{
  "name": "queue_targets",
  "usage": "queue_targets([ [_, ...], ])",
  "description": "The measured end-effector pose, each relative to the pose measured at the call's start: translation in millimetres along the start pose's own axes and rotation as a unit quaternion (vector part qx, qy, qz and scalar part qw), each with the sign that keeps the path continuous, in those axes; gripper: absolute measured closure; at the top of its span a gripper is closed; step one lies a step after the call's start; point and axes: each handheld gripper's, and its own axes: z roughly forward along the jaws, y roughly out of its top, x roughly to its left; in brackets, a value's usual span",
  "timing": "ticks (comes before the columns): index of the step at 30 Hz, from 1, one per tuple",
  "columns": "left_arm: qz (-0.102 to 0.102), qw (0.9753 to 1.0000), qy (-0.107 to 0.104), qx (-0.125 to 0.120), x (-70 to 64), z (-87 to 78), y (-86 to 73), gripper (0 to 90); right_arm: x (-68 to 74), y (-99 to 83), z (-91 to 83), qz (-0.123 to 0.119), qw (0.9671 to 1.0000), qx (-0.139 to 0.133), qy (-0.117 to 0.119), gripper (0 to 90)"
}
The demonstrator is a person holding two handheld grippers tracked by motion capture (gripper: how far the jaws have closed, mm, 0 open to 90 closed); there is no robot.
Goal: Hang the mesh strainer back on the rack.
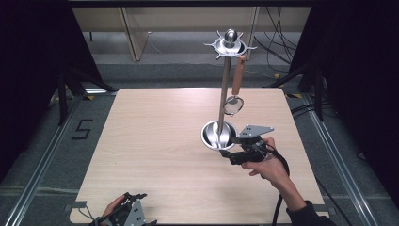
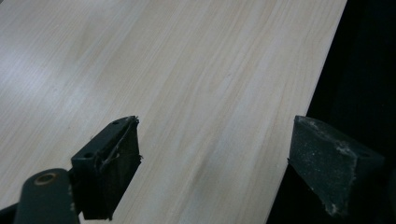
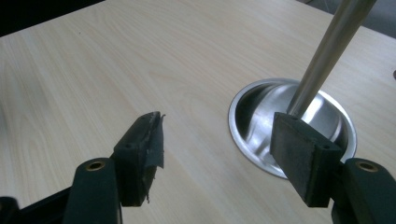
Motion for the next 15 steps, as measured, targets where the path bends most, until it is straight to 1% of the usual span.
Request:
queue_targets([
  [1, 0.0, 1.0, 0.0, 0.0, 0.0, 0.0, 0.0, 15.7, 1.4, -1.6, 1.4, 0.002, 1.0, 0.005, 0.003, 35.4],
  [2, -0.004, 1.0, -0.003, -0.003, -0.8, 0.0, 0.0, 15.8, 0.1, -2.8, 2.5, -0.004, 0.9999, 0.01, 0.003, 35.3],
  [3, -0.004, 1.0, -0.003, -0.003, -0.8, 0.0, 0.0, 15.7, -0.1, -4.2, 5.0, -0.008, 0.9999, 0.009, 0.009, 35.3],
  [4, -0.002, 1.0, -0.002, -0.001, -0.7, -0.5, 0.1, 15.8, 1.9, -5.7, 5.7, 0.001, 0.9999, 0.015, 0.004, 35.3],
  [5, -0.002, 1.0, -0.002, -0.001, -0.7, -0.5, 0.1, 15.8, 1.9, -5.7, 5.7, 0.001, 0.9999, 0.015, 0.004, 35.3],
  [6, 0.0, 1.0, -0.001, 0.0, -0.2, -0.5, 0.0, 15.8, 2.0, -6.6, 6.7, 0.001, 0.9998, 0.019, 0.005, 35.2],
  [7, 0.0, 1.0, -0.003, 0.002, -0.2, -0.9, 0.1, 15.8, 2.0, -8.1, 7.8, 0.002, 0.9997, 0.023, 0.002, 35.2],
  [8, 0.003, 0.9999, -0.004, 0.01, 0.6, -2.0, 0.5, 15.8, 1.2, -8.3, 8.8, -0.006, 0.9997, 0.022, 0.008, 35.2],
  [9, 0.003, 0.9999, -0.004, 0.01, 0.6, -2.0, 0.5, 15.7, 1.2, -8.3, 8.8, -0.006, 0.9997, 0.022, 0.008, 35.2],
  [10, -0.002, 1.0, 0.0, 0.001, 0.0, -0.7, -0.3, 15.7, 2.4, -8.6, 9.3, -0.004, 0.9997, 0.023, 0.01, 35.2],
  [12, -0.002, 1.0, -0.001, 0.001, -0.4, -0.3, -0.3, 15.7, 3.3, -9.5, 10.5, -0.002, 0.9997, 0.021, 0.009, 35.2],
  [13, -0.004, 1.0, -0.002, -0.002, -1.1, -0.2, -0.3, 15.7, 3.0, -10.6, 11.5, -0.002, 0.9996, 0.026, 0.01, 35.2],
  [14, -0.004, 1.0, -0.002, 0.0, -1.1, -0.5, -0.1, 15.7, 3.0, -10.6, 11.5, -0.002, 0.9996, 0.026, 0.01, 35.2],
  [15, -0.004, 1.0, -0.002, -0.001, -1.2, -0.2, -0.1, 15.8, 2.5, -12.0, 13.3, -0.009, 0.9995, 0.027, 0.012, 35.2],
])
